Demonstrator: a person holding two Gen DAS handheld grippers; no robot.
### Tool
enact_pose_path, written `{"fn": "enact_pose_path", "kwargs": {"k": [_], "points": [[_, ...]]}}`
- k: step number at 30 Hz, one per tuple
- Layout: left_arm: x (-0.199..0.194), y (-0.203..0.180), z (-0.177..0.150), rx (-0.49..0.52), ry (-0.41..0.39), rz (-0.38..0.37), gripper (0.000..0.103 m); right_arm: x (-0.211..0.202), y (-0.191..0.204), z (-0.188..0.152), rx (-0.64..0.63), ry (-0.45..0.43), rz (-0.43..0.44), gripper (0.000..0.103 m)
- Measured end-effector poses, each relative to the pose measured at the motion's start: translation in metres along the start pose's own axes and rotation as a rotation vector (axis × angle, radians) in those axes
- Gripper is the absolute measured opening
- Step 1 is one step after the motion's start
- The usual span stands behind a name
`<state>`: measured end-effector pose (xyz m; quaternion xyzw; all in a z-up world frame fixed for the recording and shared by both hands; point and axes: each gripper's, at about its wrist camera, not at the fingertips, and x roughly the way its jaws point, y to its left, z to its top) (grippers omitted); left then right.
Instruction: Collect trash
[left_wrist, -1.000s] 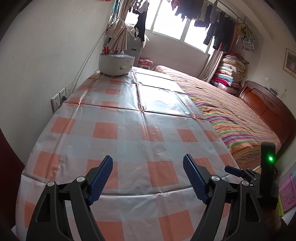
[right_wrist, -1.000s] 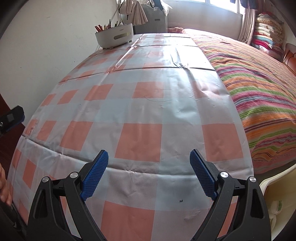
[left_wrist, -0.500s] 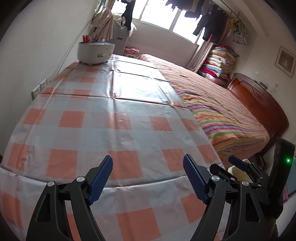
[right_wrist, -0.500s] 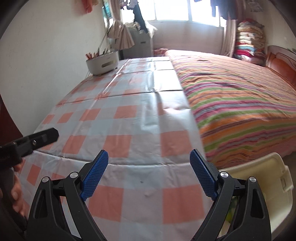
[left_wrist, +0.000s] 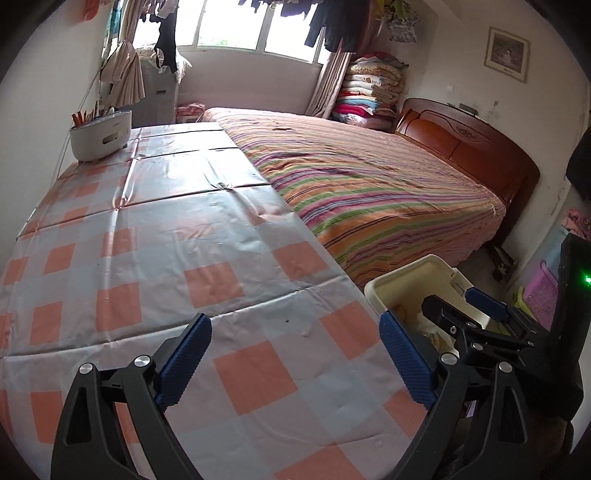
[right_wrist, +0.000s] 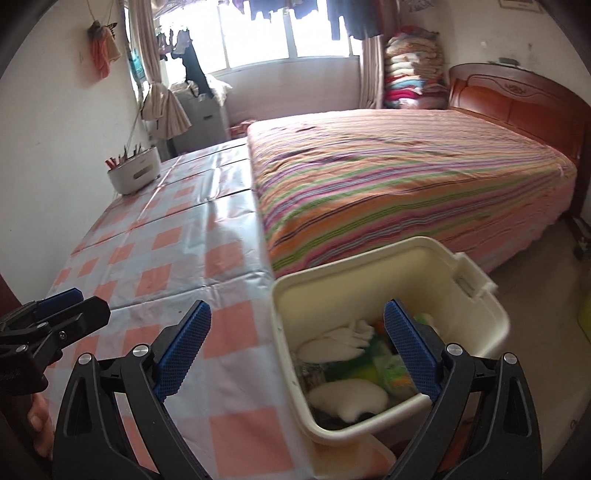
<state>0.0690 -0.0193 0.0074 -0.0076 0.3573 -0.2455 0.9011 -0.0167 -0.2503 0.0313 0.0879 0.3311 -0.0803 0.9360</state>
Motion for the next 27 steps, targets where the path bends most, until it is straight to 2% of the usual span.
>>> {"fn": "enact_pose_path", "kwargs": {"k": [6, 11, 20, 27], "points": [[-0.009, -0.033, -0.003, 0.054, 0.024, 0.005, 0.09, -0.033, -0.019, -0.007, 0.024, -0.028, -0.028, 0.095], [-0.015, -0.058, -0.005, 0.095, 0.04, -0.026, 0.09, -0.062, -0.019, -0.017, 0.032, -0.057, -0.043, 0.095], [-0.019, -0.092, -0.007, 0.121, 0.079, -0.078, 0.09, -0.067, -0.039, -0.018, 0.063, -0.087, -0.065, 0.095], [-0.016, -0.109, -0.01, 0.169, 0.098, -0.066, 0.09, -0.058, -0.048, -0.021, 0.06, -0.087, -0.092, 0.095]]}}
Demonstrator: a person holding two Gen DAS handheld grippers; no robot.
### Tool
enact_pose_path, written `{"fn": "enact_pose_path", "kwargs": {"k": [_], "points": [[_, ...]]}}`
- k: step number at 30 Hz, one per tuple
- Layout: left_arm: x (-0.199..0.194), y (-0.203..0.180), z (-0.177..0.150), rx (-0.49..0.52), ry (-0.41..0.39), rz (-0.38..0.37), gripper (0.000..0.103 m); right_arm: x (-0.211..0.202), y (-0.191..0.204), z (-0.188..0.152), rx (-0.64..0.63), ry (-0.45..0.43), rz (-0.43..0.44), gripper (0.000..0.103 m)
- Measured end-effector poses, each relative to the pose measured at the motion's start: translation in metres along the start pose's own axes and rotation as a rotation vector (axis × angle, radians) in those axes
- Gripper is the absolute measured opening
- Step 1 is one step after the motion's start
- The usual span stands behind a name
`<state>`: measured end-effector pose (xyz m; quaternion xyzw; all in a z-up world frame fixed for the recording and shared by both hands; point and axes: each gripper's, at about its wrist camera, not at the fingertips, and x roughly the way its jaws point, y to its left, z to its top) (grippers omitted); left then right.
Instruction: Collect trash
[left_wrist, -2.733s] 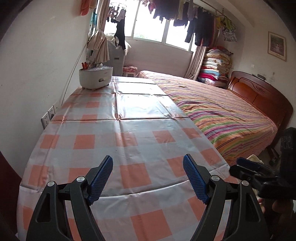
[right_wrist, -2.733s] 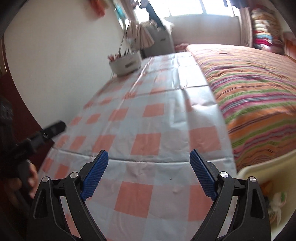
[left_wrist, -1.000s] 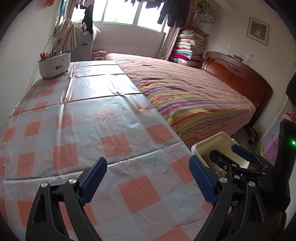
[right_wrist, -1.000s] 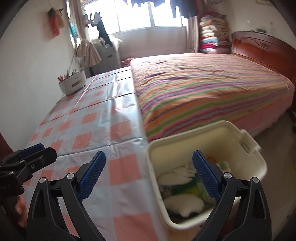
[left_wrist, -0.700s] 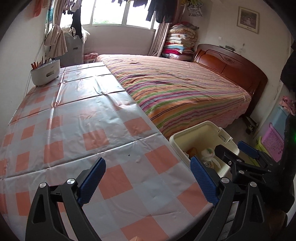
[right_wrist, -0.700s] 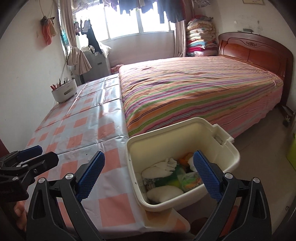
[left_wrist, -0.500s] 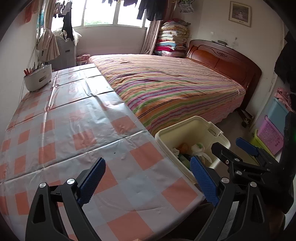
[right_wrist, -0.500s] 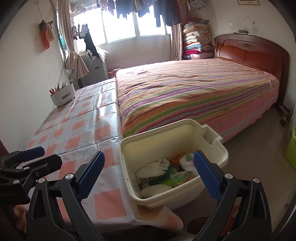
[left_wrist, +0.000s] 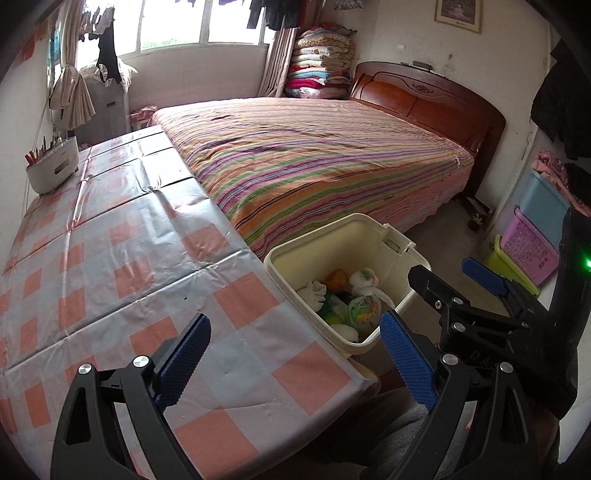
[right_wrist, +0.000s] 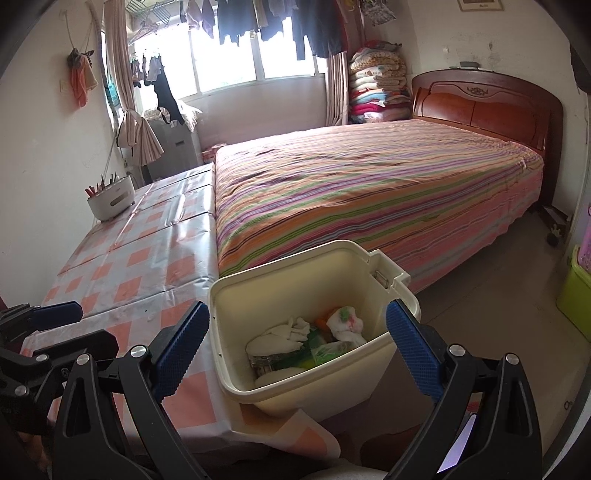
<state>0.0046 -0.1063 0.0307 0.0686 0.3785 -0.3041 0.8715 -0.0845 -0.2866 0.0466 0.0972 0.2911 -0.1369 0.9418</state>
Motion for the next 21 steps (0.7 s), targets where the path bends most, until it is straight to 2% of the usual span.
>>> {"fn": "enact_pose_path", "kwargs": {"k": [16, 21], "points": [[-0.005, -0.008, 0.0, 0.028, 0.014, 0.013, 0.09, -0.001, 0.018, 0.003, -0.078, -0.025, -0.059, 0.095], [-0.005, 0.0, -0.001, -0.032, 0.045, -0.045, 0.091, -0.002, 0.017, 0.004, -0.076, -0.025, -0.056, 0.095]]}}
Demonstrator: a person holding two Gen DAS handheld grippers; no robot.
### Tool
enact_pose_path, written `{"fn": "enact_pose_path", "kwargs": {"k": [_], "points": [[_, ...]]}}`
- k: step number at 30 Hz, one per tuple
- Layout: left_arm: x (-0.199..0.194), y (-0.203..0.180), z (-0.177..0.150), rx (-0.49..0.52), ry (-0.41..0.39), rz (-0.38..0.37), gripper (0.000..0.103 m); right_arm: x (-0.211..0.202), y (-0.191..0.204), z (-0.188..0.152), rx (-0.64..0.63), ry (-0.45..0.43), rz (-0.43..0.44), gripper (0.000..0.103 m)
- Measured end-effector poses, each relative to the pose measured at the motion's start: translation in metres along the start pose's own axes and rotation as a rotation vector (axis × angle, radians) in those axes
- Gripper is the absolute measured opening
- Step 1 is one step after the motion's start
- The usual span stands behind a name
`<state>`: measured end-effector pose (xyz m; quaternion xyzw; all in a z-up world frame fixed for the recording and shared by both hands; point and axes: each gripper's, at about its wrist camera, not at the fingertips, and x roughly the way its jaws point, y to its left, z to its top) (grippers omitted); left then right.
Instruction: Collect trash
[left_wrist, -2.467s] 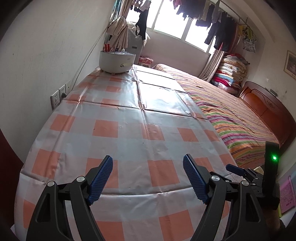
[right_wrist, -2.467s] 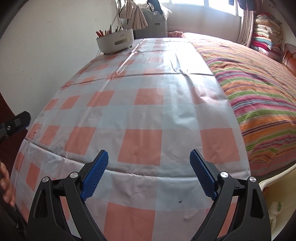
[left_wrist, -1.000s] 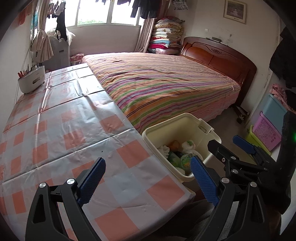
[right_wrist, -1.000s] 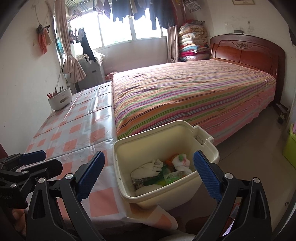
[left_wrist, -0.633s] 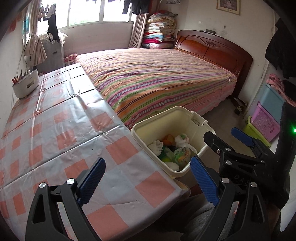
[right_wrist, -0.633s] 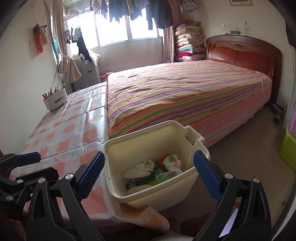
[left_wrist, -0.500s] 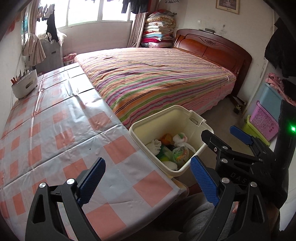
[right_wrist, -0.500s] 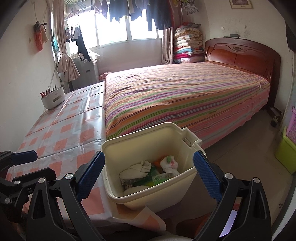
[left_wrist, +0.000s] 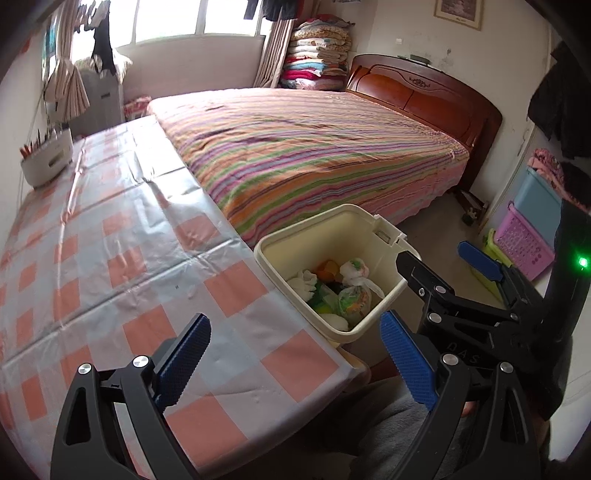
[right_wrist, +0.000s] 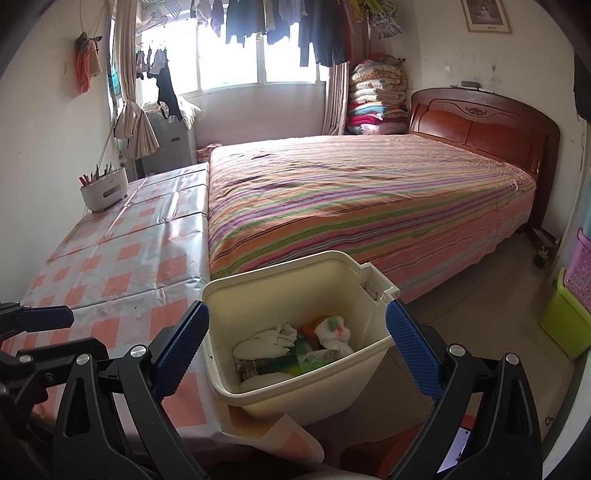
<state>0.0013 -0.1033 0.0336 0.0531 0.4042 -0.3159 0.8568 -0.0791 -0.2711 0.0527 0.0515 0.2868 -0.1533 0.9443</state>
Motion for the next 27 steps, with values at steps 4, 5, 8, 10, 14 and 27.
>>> {"fn": "enact_pose_path", "kwargs": {"k": [4, 5, 8, 10, 14, 27], "points": [[-0.001, 0.009, -0.001, -0.045, 0.001, -0.01, 0.091, 0.0, -0.001, -0.001, -0.002, 0.002, 0.003, 0.095], [-0.001, 0.01, -0.001, -0.049, 0.0, -0.008, 0.091, 0.0, -0.001, -0.002, -0.001, 0.004, 0.005, 0.095], [0.0, 0.013, -0.001, -0.067, 0.011, -0.021, 0.091, 0.001, -0.001, -0.002, -0.002, 0.003, 0.005, 0.095], [-0.001, 0.014, -0.001, -0.073, 0.01, -0.028, 0.091, 0.001, -0.001, -0.002, -0.003, 0.003, 0.007, 0.095], [0.0, 0.014, -0.002, -0.07, 0.01, -0.032, 0.091, 0.002, -0.001, -0.003, -0.006, 0.005, 0.008, 0.095], [0.004, 0.011, -0.004, -0.05, 0.023, -0.032, 0.094, 0.006, -0.003, -0.005, 0.0, 0.012, 0.011, 0.095]]}}
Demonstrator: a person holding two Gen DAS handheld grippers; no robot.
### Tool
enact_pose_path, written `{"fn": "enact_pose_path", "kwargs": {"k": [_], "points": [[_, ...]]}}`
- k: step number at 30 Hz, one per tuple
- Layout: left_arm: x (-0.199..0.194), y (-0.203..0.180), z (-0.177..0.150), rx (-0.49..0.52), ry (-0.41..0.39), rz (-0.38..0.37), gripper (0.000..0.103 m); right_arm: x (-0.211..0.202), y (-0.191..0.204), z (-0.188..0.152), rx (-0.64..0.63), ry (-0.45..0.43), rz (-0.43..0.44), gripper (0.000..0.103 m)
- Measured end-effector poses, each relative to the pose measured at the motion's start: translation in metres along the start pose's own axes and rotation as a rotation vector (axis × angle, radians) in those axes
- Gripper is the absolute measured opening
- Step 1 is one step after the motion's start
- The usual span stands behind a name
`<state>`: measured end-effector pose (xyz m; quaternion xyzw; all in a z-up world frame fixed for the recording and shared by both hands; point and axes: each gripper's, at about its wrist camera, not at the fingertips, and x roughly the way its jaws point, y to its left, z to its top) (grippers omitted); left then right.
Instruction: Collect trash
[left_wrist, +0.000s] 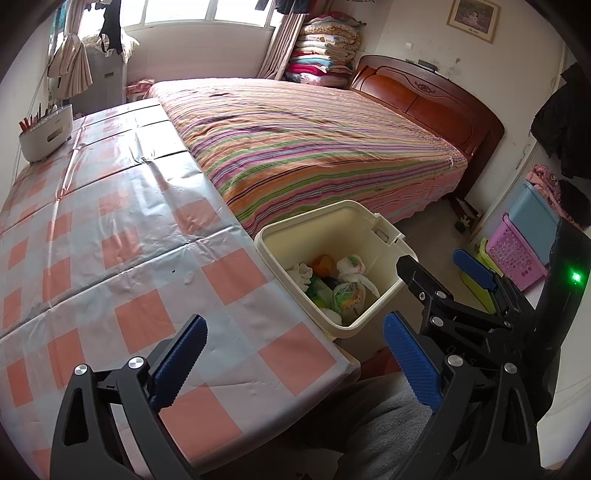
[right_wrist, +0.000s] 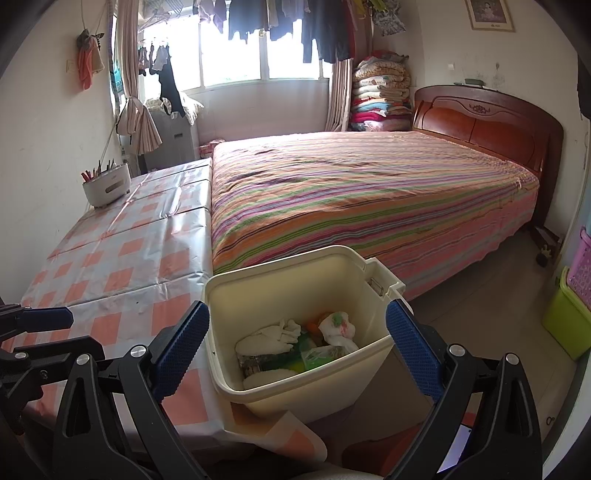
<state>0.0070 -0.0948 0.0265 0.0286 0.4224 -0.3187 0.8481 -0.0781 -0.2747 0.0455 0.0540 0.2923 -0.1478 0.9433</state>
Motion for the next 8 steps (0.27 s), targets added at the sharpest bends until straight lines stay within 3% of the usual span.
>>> {"fn": "enact_pose_path", "kwargs": {"k": [8], "points": [[0.0008, -0.0018, 0.0002, 0.025, -0.006, 0.015, 0.094, 0.0016, 0.0011, -0.0005, -0.005, 0.001, 0.004, 0.095]]}}
